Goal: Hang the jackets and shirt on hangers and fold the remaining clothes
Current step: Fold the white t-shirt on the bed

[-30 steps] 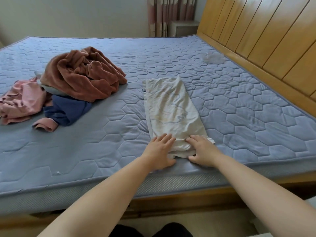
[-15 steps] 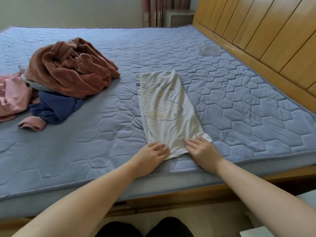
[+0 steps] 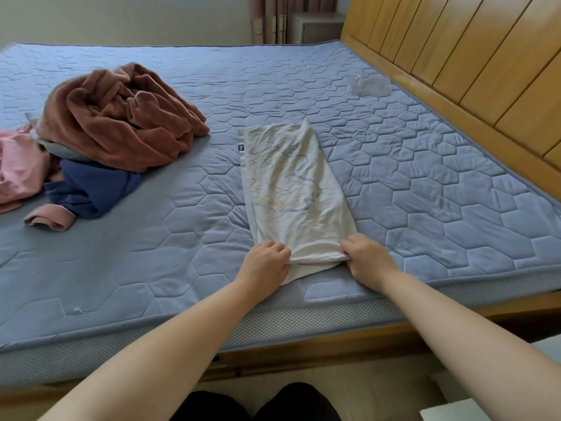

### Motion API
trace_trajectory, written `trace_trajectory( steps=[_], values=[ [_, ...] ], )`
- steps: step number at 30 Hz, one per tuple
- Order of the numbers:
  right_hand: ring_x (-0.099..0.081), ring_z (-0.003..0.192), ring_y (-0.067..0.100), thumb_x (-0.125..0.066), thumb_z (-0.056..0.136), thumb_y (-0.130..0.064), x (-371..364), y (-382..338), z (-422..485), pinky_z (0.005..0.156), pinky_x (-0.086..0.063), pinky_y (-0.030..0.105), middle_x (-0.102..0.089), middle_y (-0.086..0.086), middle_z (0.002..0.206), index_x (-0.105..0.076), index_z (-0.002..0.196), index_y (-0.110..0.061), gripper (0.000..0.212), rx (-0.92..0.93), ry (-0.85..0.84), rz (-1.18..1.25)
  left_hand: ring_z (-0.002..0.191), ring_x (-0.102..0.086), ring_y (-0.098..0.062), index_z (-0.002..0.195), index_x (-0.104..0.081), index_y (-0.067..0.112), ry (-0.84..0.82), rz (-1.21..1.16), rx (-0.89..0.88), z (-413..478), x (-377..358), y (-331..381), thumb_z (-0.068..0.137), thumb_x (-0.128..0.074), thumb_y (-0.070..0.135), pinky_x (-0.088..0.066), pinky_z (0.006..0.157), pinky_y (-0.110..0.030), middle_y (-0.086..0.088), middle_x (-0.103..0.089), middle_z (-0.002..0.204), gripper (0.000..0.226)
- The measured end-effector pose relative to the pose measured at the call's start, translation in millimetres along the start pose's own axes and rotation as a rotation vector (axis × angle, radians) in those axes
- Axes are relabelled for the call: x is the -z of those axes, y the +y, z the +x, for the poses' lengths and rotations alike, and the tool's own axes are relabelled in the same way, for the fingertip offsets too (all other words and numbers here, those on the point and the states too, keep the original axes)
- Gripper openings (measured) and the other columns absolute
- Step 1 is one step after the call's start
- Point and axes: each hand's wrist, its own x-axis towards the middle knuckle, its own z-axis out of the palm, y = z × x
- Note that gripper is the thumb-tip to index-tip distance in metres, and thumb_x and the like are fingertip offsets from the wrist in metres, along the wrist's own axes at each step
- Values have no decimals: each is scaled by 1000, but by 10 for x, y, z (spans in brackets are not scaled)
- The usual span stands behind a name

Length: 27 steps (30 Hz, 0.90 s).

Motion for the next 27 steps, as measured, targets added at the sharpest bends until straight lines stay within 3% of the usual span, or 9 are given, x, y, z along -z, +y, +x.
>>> trace_trajectory(
  steps=[7, 10, 12, 14, 16, 19, 21, 23, 27],
  values=[
    [-55, 64, 26, -78, 49, -9, 45, 59, -204, 57, -48, 30, -54, 6, 69, -55, 63, -12, 27, 300, -9, -214, 80, -58, -22, 82, -66, 15, -205, 187, -179, -175, 138, -1, 87, -43, 44, -46, 71, -31, 0, -61, 83, 37],
    [-58, 104, 33, -81, 54, -28, 78, -4, -148, 93, -46, 45, -59, 13, 111, -63, 98, -11, 51, 154, -130, -267, 108, -48, -24, 121, -49, 13, -322, 283, 30, -109, 137, 198, 88, -50, 45, -35, 92, -34, -3, -54, 117, 46],
    [-26, 141, 31, -69, 74, -27, 78, -72, -65, 115, -16, 50, -27, 15, 151, -38, 140, -13, 74, 82, -190, -294, 126, -35, -28, 142, -27, 9, -339, 356, 127, -1, 109, 305, 92, -47, 29, -28, 104, -39, -8, -39, 138, 57],
    [-5, 147, 25, -53, 89, -20, 69, -169, 40, 117, -3, 49, -3, 9, 160, -11, 152, -20, 75, 39, -187, -335, 142, -15, -31, 150, -6, 6, -386, 390, 185, 82, 57, 346, 98, -37, 19, -16, 116, -45, -14, -15, 154, 63],
    [-16, 146, 24, -38, 97, -10, 81, -227, 105, 116, -9, 47, -13, 10, 159, -12, 152, -19, 62, 49, -210, -358, 147, -6, -28, 151, -1, 4, -474, 359, 219, 115, 33, 333, 101, -28, 13, -10, 119, -43, -13, -5, 159, 57],
    [-66, 97, 27, -58, 80, 5, 73, -214, 136, 108, -36, 49, -66, 19, 108, -61, 115, -2, 36, 128, -125, -390, 139, -30, -28, 146, -24, 3, -531, 269, 151, 136, 110, 263, 96, -38, 3, -32, 109, -35, -14, -30, 151, 53],
    [-65, 60, 25, -65, 64, 11, 207, -268, 148, 98, -47, 50, -66, 13, 67, -67, 74, -5, 18, 160, -95, -417, 119, -51, -30, 135, -44, 10, -575, 181, 146, 186, 272, 211, 90, -44, 1, -46, 91, -35, -9, -51, 132, 46],
    [-66, 84, 29, -49, 81, 7, 352, -386, 144, 106, -39, 41, -69, 16, 89, -68, 90, -4, 23, 142, -202, -407, 104, -58, -30, 123, -58, 13, -621, 60, 195, 257, 475, 170, 87, -42, 0, -48, 87, -36, -9, -62, 117, 42],
    [-61, 95, 30, -46, 88, -3, 626, -583, 112, 72, -45, 31, -64, 11, 102, -62, 96, -8, 19, 38, -474, -295, 75, -47, -17, 95, -66, 12, -799, -222, 219, 314, 761, 171, 82, -36, -5, -41, 67, -27, 0, -59, 83, 37]
  ],
)
